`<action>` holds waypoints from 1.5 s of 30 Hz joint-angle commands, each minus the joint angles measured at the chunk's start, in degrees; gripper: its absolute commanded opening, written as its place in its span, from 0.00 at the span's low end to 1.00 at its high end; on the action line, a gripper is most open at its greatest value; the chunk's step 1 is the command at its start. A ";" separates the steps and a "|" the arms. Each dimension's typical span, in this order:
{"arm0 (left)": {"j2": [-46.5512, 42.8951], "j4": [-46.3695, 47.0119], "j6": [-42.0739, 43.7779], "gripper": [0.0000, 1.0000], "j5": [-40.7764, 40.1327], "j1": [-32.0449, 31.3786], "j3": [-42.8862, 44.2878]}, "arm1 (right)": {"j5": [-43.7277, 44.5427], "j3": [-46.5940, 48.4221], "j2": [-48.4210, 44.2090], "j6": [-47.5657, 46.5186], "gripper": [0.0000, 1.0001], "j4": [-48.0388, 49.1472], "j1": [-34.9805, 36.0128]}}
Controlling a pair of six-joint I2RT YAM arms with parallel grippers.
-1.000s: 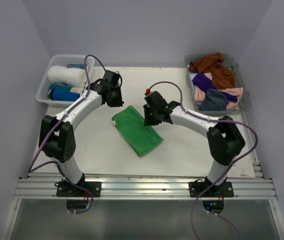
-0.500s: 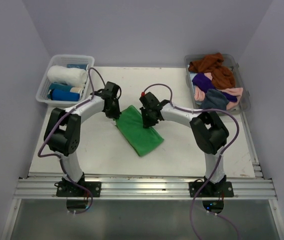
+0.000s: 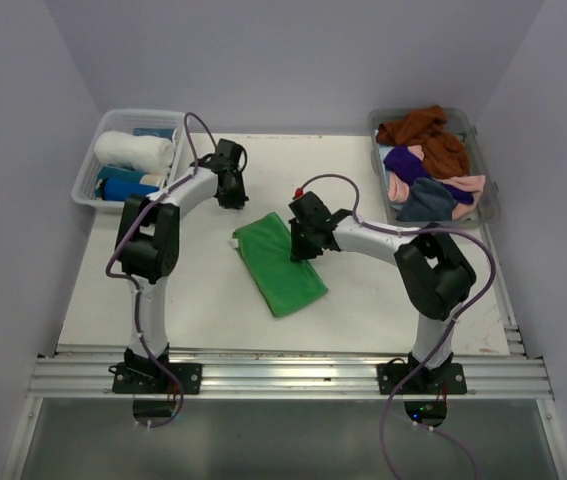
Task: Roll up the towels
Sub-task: Roll the towel
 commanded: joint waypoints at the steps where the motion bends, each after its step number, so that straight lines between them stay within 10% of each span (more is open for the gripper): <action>1: -1.21 -1.32 2.31 0.12 -2.24 0.71 3.93 | -0.16 -0.47 -7.06 1.89 0.18 0.26 -0.13; 8: -12.71 -2.99 2.93 0.24 -5.23 0.71 -0.27 | 1.07 1.11 -12.00 -2.15 0.25 -2.99 -0.13; 22: -17.39 7.80 -4.10 0.16 9.18 -4.57 -26.03 | -1.31 -7.33 -10.95 -7.25 0.24 -1.68 -0.13; 37: -6.66 2.99 -1.47 0.15 2.68 -4.39 -11.65 | -0.08 -15.59 -11.21 2.06 0.19 0.61 4.43; 45: -15.77 -4.21 0.90 0.22 -4.51 -4.39 -7.41 | 5.99 -12.70 -20.78 -0.91 0.25 -3.08 4.97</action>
